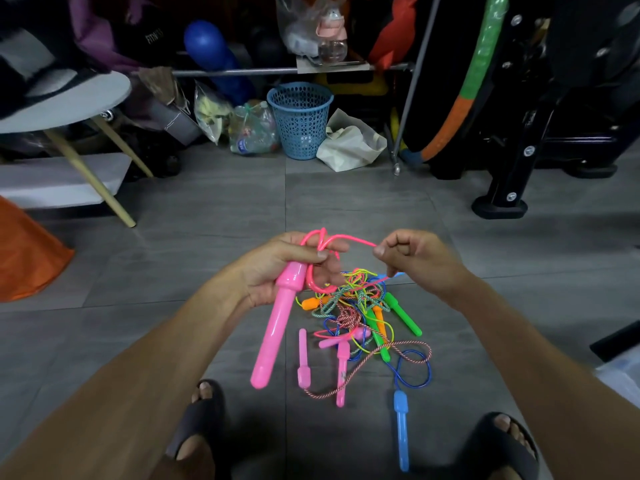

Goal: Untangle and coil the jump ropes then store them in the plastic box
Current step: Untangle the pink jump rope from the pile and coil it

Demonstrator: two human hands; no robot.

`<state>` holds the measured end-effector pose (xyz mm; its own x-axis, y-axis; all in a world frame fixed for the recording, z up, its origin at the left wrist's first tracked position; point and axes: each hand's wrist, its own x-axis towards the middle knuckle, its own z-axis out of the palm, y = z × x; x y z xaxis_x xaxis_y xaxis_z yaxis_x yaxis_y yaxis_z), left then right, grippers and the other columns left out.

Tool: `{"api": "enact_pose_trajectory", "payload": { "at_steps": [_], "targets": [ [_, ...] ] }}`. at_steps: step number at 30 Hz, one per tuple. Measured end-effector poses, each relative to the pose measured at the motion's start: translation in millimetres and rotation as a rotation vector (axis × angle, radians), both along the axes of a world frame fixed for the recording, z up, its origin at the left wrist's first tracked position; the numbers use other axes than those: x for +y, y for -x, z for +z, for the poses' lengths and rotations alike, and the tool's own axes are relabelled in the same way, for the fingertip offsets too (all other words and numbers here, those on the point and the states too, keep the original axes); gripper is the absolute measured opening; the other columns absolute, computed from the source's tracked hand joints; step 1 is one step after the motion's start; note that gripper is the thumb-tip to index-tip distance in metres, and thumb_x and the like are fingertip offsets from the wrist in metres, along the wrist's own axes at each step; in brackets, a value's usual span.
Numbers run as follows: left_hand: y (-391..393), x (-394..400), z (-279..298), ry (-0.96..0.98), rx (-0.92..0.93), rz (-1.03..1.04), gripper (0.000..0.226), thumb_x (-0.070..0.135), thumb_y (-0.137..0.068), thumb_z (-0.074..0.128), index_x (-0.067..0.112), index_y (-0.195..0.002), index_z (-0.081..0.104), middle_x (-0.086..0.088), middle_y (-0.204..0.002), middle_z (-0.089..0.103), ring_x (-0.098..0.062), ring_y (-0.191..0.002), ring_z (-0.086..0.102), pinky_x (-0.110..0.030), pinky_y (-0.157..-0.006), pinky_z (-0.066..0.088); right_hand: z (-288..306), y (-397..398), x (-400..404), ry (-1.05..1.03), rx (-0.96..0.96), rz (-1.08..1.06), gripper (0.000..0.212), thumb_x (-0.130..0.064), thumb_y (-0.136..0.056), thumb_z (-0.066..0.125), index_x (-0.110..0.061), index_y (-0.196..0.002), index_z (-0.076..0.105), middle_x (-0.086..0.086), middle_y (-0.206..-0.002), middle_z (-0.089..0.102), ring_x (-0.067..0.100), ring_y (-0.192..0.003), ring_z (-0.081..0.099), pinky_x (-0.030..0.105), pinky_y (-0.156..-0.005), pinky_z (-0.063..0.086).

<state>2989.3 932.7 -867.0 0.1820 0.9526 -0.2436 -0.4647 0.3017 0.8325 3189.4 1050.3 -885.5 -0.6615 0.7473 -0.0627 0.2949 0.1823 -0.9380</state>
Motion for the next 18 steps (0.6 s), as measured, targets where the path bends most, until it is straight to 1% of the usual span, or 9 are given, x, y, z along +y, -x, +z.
{"api": "enact_pose_trajectory", "payload": {
  "at_steps": [3,6,8,9,11,13,15,17,18],
  "targets": [
    [0.0,-1.0,3.7,-0.047,-0.035,0.02,0.036,0.007,-0.058,0.077,0.003,-0.093,0.074,-0.007,-0.067,0.069,-0.007,-0.035,0.048,-0.016,-0.036,0.038,-8.9,4.9,3.3,-0.012,-0.002,-0.004,0.012,-0.009,-0.083,0.069,-0.012,-0.073,0.062,0.007,-0.062,0.06,0.006,-0.053,0.053,0.013,-0.055,0.043],
    [2.0,0.2,4.7,-0.037,-0.154,0.192,0.027,0.006,-0.066,0.061,-0.003,-0.089,0.073,-0.005,-0.06,0.063,-0.006,-0.031,0.04,-0.015,-0.033,0.034,-26.8,0.2,8.4,-0.106,-0.187,0.046,0.023,0.008,-0.078,0.068,-0.012,-0.072,0.06,0.005,-0.066,0.06,-0.003,-0.052,0.052,0.011,-0.056,0.042],
    [2.7,2.4,4.6,0.014,-0.199,0.31,0.029,0.003,-0.074,0.049,-0.005,-0.089,0.072,-0.003,-0.059,0.06,-0.006,-0.032,0.039,-0.016,-0.033,0.034,-43.1,-2.9,7.8,-0.141,-0.3,-0.018,0.025,0.012,-0.08,0.062,-0.011,-0.071,0.057,0.005,-0.065,0.058,-0.005,-0.048,0.052,0.009,-0.054,0.041],
    [4.1,4.1,3.4,0.038,-0.202,0.352,0.03,0.003,-0.077,0.046,-0.005,-0.093,0.07,-0.003,-0.061,0.06,-0.006,-0.033,0.039,-0.016,-0.035,0.034,-48.8,-2.7,5.4,-0.103,-0.292,-0.058,0.028,0.014,-0.081,0.059,-0.011,-0.069,0.054,0.004,-0.061,0.057,-0.005,-0.046,0.052,0.011,-0.053,0.042],
    [7.6,5.9,2.6,0.106,-0.139,0.414,0.026,0.003,-0.085,0.043,-0.001,-0.1,0.064,-0.003,-0.064,0.062,-0.006,-0.034,0.042,-0.015,-0.037,0.037,-44.3,4.8,0.0,0.06,-0.096,-0.124,0.03,0.018,-0.085,0.051,-0.008,-0.07,0.052,0.005,-0.054,0.057,0.0,-0.043,0.056,0.018,-0.052,0.047],
    [9.5,6.9,3.4,0.177,0.016,0.44,0.022,0.005,-0.094,0.04,0.004,-0.097,0.062,-0.001,-0.061,0.063,-0.006,-0.035,0.045,-0.014,-0.038,0.039,-14.5,16.8,-4.7,0.227,0.206,-0.165,0.021,0.01,-0.091,0.047,-0.006,-0.081,0.055,0.009,-0.062,0.058,0.009,-0.043,0.056,0.023,-0.052,0.051],
    [7.8,7.0,3.3,0.216,0.128,0.422,0.022,0.011,-0.097,0.04,0.007,-0.089,0.059,0.002,-0.052,0.059,-0.007,-0.035,0.047,-0.013,-0.038,0.038,16.9,20.9,-3.5,0.283,0.373,-0.157,0.018,0.001,-0.095,0.045,-0.01,-0.09,0.058,0.007,-0.069,0.058,0.01,-0.041,0.049,0.023,-0.047,0.048],
    [3.3,6.1,2.2,0.247,0.15,0.394,0.024,0.016,-0.098,0.042,0.008,-0.08,0.056,0.001,-0.048,0.055,-0.009,-0.035,0.047,-0.014,-0.037,0.038,19.5,15.8,1.6,0.17,0.287,-0.166,0.021,0.0,-0.096,0.044,-0.015,-0.09,0.058,0.006,-0.067,0.057,0.008,-0.038,0.043,0.022,-0.041,0.039],
    [1.1,5.2,1.8,0.26,0.15,0.375,0.025,0.018,-0.097,0.044,0.009,-0.076,0.055,0.0,-0.047,0.053,-0.01,-0.035,0.047,-0.015,-0.037,0.039,9.3,11.8,4.0,0.043,0.126,-0.198,0.026,0.001,-0.095,0.045,-0.019,-0.086,0.059,0.005,-0.065,0.057,0.007,-0.038,0.043,0.023,-0.044,0.037]
  ]
}}
